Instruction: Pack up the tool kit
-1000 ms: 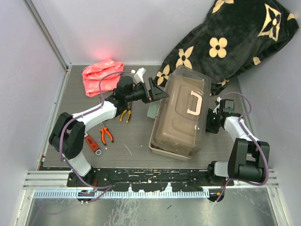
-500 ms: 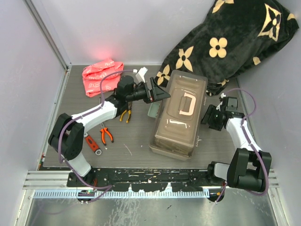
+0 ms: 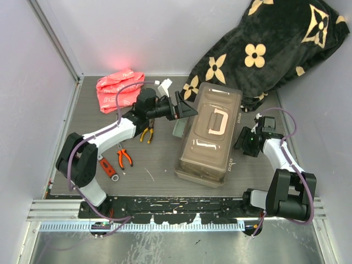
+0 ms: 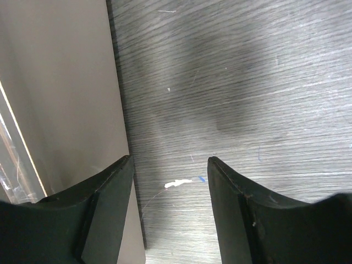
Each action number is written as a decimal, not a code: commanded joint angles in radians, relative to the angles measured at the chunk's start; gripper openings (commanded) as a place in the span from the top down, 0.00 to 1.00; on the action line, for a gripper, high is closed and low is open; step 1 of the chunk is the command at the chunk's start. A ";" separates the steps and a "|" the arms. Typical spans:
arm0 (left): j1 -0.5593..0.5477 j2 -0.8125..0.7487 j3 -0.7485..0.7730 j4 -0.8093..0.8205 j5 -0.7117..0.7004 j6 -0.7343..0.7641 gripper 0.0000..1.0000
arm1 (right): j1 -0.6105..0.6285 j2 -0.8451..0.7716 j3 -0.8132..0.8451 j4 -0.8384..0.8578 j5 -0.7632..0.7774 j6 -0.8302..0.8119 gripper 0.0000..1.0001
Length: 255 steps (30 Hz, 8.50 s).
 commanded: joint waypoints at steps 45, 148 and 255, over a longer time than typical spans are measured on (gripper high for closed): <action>-0.104 0.021 0.151 -0.164 0.006 0.143 0.02 | 0.008 0.011 0.022 0.048 -0.057 0.001 0.38; -0.318 0.328 0.683 0.012 0.047 -0.077 0.01 | -0.008 -0.666 0.599 -0.423 -0.083 -0.008 0.15; -0.523 0.040 0.459 -0.577 -0.696 0.790 0.00 | 0.007 -0.749 0.548 -0.547 0.126 0.024 0.24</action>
